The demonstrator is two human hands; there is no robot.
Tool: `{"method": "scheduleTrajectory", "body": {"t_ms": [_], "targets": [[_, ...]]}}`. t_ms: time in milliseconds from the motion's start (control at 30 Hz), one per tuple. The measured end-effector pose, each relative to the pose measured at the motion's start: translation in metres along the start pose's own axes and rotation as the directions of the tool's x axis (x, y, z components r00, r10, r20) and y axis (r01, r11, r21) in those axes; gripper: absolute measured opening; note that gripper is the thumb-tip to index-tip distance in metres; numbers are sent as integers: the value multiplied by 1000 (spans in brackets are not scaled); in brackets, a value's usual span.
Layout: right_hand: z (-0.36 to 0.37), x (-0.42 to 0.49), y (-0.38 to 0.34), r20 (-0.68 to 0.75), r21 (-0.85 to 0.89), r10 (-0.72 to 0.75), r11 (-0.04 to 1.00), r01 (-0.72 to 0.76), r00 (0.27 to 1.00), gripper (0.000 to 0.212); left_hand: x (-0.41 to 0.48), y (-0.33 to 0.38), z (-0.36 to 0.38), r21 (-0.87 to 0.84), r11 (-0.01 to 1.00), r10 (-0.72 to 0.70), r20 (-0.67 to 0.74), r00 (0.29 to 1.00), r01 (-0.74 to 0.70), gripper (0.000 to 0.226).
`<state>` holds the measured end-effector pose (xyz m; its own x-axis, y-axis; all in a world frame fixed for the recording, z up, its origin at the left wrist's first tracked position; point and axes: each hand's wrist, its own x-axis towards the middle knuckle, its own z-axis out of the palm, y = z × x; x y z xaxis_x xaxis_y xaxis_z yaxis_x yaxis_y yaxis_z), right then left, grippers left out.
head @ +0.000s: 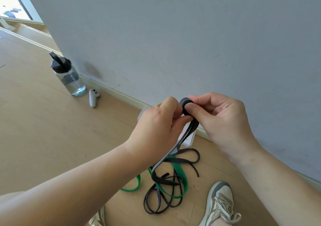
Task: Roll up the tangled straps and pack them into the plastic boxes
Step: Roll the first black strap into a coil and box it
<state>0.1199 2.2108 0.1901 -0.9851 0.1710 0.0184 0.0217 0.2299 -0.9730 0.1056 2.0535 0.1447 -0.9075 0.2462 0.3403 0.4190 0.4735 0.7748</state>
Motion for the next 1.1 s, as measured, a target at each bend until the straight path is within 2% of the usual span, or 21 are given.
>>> {"method": "scheduleTrajectory", "body": {"t_ms": [100,233,333,400,567,633,767,933,1033,1100], "targets": [[-3,2,-1,58,-100,-43,994,48,997,28,1,-1,-5,41,999,14,128,992,-19,21],[-4,3,-2,110,-167,-41,984,59,993,30,15,0,-22,15,987,-161,174,971,161,16],[-2,1,-2,129,-184,-40,981,63,991,35,18,7,-29,-87,942,-300,226,927,326,43],[-2,1,-4,135,-176,-22,983,46,991,32,17,11,-30,-122,939,-278,279,919,321,35],[-10,6,-2,77,-81,65,995,-59,995,27,17,14,-31,-212,900,-327,252,911,382,22],[-11,6,0,72,-23,53,998,-51,996,24,18,14,-32,-316,842,-361,273,892,438,23],[-13,7,1,122,110,16,994,-29,992,25,19,13,-36,-522,660,-418,342,841,540,25],[-16,9,0,131,182,-1,983,-23,991,29,17,16,-32,-685,439,-429,409,805,582,26],[-18,8,0,184,86,-34,996,18,982,27,14,15,-31,-686,464,-437,373,818,561,25],[-17,6,2,194,-92,-74,991,93,978,31,14,15,-33,-611,561,-458,333,824,559,26]]}}
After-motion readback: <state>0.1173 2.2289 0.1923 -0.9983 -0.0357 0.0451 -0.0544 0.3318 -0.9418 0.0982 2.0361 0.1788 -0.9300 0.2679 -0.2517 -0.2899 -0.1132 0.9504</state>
